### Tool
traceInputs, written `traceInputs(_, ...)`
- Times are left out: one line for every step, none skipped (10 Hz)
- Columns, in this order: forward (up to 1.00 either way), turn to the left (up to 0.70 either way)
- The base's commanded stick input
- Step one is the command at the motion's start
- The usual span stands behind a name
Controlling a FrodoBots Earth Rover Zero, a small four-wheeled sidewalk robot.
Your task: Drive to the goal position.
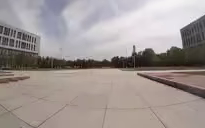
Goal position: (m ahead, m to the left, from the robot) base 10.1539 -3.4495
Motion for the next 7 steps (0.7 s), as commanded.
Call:
traceInputs(0.70, 0.00)
traceInputs(0.70, 0.00)
traceInputs(0.70, 0.00)
traceInputs(0.70, 0.00)
traceInputs(0.70, 0.00)
traceInputs(0.70, 0.00)
traceInputs(0.70, 0.00)
